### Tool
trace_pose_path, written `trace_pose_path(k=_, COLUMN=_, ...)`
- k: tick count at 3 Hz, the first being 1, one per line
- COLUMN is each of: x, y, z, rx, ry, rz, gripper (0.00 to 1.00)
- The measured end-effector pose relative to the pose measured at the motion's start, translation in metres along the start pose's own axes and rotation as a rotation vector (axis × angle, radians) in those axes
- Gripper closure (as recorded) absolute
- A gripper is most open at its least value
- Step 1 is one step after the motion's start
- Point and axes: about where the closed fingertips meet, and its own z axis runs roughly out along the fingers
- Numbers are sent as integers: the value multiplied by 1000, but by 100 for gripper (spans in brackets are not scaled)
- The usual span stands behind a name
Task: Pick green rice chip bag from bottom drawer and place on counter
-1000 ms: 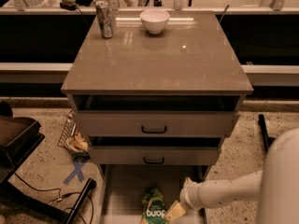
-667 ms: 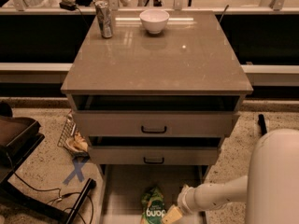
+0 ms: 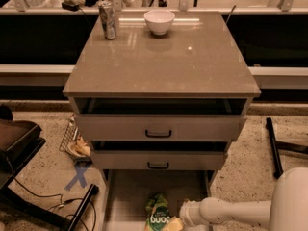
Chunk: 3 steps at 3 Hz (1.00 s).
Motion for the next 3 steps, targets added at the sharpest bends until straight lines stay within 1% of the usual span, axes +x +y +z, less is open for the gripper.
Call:
trace_pose_path(k=1, x=0, y=0, z=21, rx=-26, ry=-52, rz=16, gripper=0)
trace_pose_path(k=2, x=-3, y=12, z=74, rx=-84, ry=-76, rz=17, gripper=0)
trace_pose_path(k=3, x=-3, y=12, z=74, rx=-84, ry=-76, rz=17, gripper=0)
